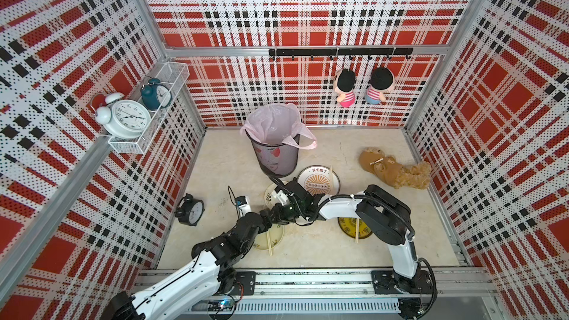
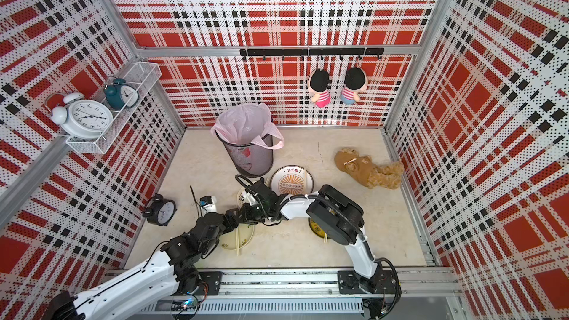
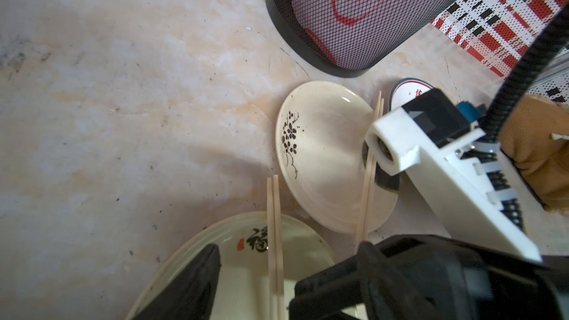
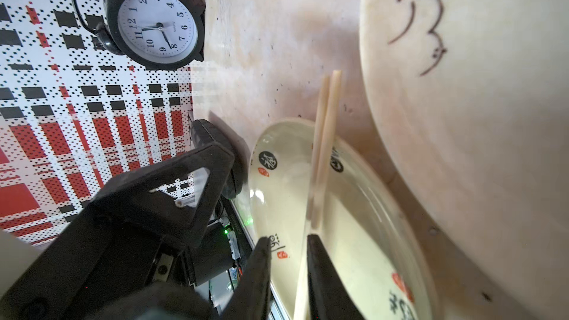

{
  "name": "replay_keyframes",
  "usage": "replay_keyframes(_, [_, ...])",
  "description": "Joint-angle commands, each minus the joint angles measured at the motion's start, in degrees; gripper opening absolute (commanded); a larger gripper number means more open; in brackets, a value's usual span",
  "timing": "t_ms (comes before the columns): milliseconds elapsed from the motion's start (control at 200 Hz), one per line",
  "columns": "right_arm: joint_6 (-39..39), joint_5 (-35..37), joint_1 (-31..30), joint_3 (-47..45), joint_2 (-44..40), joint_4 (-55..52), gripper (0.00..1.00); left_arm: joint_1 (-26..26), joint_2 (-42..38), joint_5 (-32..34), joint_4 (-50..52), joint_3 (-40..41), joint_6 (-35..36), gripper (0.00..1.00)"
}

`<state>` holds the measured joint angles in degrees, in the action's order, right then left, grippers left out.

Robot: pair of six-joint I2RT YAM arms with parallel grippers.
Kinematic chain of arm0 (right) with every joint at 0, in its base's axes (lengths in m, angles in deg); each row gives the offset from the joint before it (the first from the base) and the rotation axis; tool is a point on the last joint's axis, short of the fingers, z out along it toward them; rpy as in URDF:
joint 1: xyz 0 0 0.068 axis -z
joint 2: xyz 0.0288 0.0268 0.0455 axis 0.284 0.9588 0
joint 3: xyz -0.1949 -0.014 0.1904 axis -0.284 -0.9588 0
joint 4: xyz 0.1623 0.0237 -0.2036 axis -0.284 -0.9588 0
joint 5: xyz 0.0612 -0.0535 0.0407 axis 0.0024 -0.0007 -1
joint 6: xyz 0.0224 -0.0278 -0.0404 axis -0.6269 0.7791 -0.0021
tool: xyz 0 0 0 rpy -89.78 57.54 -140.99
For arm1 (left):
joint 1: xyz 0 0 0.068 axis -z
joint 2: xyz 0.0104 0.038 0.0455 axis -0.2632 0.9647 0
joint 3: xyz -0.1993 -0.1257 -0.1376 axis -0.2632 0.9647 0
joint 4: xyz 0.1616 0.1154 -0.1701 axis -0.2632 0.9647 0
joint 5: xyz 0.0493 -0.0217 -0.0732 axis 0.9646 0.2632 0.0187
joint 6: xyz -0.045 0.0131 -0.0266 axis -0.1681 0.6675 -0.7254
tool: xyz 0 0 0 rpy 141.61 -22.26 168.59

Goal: Remove the packaging of disposable chopsticks
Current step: Place the disposable chopsticks on the plate, then reset both arms

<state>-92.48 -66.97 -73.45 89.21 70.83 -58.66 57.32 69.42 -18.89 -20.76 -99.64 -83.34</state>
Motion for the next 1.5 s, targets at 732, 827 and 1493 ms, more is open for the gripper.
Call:
replay_keyframes(732, [24.4,37.2,9.9,-9.4,-39.2,-21.2,0.59,-4.5,-5.5,2.3,-19.8,-6.4,18.9,0.98])
replay_keyframes(827, [30.6,37.0,18.0,-12.6,-45.9,-19.7,0.69,-7.3,-4.8,4.1,-25.7,-5.7,25.6,0.98])
replay_keyframes(1493, [60.8,58.9,44.5,-49.2,-55.4,29.2,1.0,-30.1,16.1,11.7,-73.1,9.8,44.8,0.98])
